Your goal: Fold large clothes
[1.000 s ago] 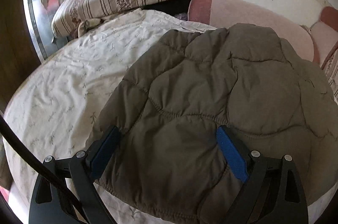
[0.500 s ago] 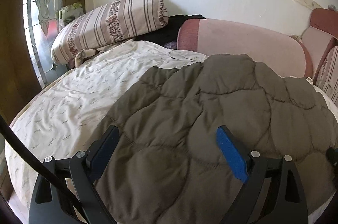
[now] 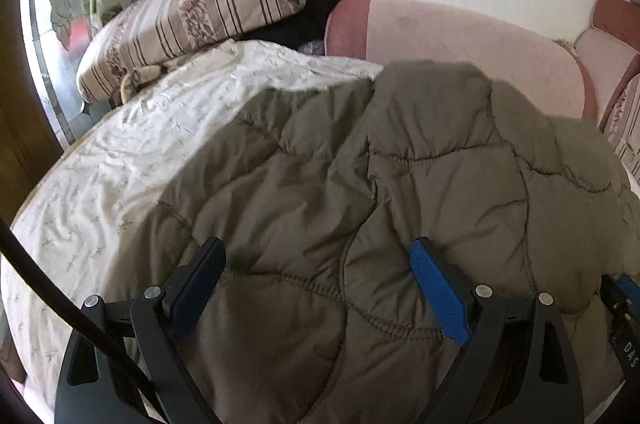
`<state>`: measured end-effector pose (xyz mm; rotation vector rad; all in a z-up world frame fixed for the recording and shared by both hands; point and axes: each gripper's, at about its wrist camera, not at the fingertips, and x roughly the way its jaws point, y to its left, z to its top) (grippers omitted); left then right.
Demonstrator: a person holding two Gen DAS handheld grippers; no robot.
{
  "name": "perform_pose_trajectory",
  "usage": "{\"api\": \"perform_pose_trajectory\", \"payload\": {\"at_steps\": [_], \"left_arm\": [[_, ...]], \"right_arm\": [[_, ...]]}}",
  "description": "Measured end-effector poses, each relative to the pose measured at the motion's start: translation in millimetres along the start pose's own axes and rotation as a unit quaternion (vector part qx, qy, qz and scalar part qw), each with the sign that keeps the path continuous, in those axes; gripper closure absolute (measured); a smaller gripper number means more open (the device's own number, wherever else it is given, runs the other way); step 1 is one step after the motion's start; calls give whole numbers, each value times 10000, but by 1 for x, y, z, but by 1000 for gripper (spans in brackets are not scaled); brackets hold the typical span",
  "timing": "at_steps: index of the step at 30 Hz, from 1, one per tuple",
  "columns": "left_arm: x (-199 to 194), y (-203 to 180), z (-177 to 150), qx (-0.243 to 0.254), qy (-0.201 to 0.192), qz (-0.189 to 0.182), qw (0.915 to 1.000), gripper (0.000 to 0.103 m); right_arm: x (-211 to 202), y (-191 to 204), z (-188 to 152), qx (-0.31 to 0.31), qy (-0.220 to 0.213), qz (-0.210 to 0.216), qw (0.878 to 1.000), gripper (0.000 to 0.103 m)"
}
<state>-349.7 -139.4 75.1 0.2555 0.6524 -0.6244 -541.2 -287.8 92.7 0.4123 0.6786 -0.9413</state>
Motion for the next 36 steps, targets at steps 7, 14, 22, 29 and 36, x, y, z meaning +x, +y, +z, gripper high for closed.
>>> {"api": "perform_pose_trajectory", "payload": {"at_steps": [7,14,22,29,36], "left_arm": [[-20,-4,43,-48,-661,50,9978,10],[30,-28,52,340,20,-4,9994,10],[60,-27,42,252,367,-186,9988,9],[50,-23,39,173,276,-172,9993,9],[30,-24,35,233,132,-161,9995,9]], "right_arm": [[-23,8,29,-27,-840,-29,9965,49],[32,0,59,46,-312,-142,9994,48],[67,-3,54,22,143,-67,9999,39],[39,-10,49,142,-198,-37,9997,39],[-4,-17,46,8,-633,-88,9980,37]]}}
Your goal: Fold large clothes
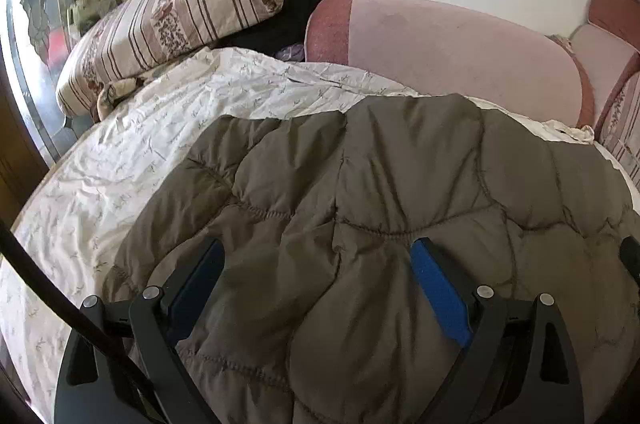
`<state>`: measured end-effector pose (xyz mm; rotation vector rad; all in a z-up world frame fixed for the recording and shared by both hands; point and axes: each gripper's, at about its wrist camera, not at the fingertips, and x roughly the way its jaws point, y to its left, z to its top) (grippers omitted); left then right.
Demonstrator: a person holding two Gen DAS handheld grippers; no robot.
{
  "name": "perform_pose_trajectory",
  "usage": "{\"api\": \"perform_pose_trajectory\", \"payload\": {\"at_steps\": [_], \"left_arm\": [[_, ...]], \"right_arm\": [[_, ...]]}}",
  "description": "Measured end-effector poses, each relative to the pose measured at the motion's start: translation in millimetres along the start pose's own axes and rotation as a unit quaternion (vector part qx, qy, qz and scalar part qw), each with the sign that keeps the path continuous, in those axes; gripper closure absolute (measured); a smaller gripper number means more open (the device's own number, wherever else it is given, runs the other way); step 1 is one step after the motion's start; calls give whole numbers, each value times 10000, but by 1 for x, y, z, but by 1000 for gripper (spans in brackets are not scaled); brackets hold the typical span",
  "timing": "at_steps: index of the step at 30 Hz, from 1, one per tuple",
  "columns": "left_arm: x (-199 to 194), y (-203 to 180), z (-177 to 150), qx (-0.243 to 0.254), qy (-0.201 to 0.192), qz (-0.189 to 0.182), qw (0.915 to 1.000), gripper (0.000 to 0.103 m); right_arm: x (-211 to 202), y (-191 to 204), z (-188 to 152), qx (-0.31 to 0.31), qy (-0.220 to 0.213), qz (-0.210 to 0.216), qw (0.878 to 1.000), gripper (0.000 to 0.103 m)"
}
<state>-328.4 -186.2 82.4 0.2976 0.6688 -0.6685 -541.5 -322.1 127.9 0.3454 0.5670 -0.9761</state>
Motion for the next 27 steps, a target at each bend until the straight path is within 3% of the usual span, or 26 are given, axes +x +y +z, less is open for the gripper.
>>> {"api": "perform_pose_trajectory", "payload": {"at_steps": [17,22,27], "left_arm": [[-32,-13,-7,141,-36,-74,9999,9],[-28,-20,-16,176,94,-19,9998,9],[-34,-22,-23,189,72,89,9998,9]], "right_arm": [[-19,-3,-12,117,500,74,9987,37],[6,-5,-27,279,1181,222,9924,33],[-6,-7,-27,391,984,304,9939,33]]}}
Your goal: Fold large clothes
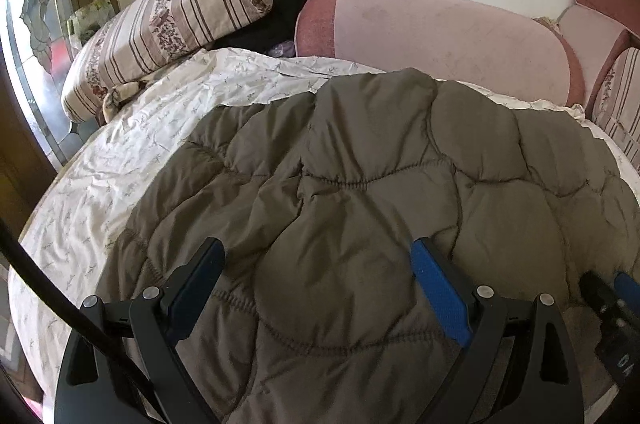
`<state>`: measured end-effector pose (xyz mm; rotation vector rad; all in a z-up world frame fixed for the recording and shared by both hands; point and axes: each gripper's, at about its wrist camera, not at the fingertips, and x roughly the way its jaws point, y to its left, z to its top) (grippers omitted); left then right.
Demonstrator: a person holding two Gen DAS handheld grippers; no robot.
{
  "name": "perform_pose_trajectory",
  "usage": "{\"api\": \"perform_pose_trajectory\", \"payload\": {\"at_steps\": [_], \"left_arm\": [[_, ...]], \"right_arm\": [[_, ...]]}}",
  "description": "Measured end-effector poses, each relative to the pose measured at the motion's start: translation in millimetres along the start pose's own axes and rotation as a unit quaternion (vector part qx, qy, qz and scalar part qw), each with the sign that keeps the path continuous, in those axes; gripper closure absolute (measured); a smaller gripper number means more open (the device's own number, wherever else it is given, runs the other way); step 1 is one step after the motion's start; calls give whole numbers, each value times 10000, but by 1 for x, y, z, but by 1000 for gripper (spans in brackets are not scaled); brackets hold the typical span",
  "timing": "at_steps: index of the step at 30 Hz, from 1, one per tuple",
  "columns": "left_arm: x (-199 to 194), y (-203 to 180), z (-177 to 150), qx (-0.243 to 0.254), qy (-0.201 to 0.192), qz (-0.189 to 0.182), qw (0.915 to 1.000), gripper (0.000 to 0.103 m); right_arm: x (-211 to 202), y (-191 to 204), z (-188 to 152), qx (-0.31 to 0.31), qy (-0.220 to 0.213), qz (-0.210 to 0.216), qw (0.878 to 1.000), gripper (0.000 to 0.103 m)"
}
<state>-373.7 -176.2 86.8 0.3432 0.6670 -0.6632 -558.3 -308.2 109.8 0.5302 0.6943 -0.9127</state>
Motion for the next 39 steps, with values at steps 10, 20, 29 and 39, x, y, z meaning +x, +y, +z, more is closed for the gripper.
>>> {"api": "perform_pose_trajectory", "payload": {"at_steps": [10,20,29,39], "left_arm": [[-53,50,-54,-248,-119,70,9996,9],[-34,49,-76,-230,-57,372,9990,8],[-30,47,-76,-236,-110,406,9988,6],[-30,47,-75,-242,-116,383,9989,6]], "right_arm": [[-53,-19,-43,224,-444,315,9983,33],[-22,-2,-60,-321,-47,11,9995,30],[-20,-2,-61,-380,-53,-53,9993,24],[-20,2,-62,-478,-114,-208,9986,22]]}}
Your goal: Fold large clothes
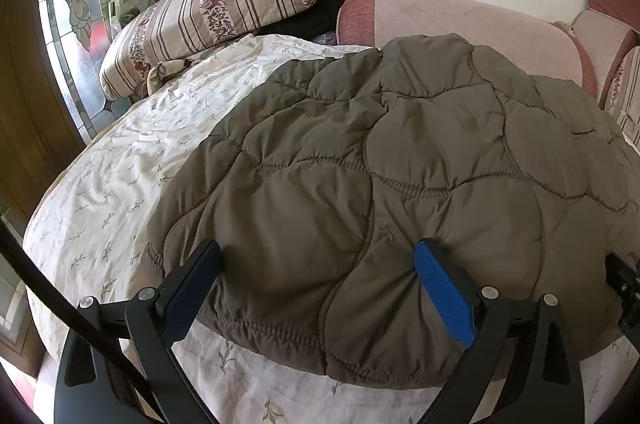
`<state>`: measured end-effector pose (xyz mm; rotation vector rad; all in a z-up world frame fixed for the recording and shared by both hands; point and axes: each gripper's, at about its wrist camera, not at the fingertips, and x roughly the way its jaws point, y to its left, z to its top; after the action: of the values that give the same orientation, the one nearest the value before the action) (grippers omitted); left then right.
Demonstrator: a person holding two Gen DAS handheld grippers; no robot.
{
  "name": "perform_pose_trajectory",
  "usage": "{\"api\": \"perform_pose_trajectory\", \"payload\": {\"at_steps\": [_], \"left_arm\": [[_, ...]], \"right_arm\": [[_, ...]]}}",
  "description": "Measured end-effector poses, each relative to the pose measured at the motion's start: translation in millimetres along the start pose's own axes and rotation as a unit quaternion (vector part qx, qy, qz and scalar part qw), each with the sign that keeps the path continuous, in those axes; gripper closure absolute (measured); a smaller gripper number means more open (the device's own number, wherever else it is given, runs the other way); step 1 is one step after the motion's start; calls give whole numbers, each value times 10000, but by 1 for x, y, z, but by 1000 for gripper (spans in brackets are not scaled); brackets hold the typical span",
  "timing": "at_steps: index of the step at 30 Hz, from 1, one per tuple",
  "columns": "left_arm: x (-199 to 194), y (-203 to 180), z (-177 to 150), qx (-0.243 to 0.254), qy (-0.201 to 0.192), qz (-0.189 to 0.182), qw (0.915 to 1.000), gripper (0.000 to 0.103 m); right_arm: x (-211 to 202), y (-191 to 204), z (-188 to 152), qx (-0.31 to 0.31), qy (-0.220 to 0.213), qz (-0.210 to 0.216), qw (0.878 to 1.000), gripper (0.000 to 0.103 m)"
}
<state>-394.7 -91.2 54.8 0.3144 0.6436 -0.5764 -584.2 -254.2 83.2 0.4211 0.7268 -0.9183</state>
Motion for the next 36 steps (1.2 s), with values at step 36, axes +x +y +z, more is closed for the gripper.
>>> {"api": "perform_pose_trajectory", "payload": {"at_steps": [36], "left_arm": [[-155,32,-5,-18,-1023,-1032,9894,6]], "right_arm": [[-174,19,-23,160,-1116,205,9934,22]]}}
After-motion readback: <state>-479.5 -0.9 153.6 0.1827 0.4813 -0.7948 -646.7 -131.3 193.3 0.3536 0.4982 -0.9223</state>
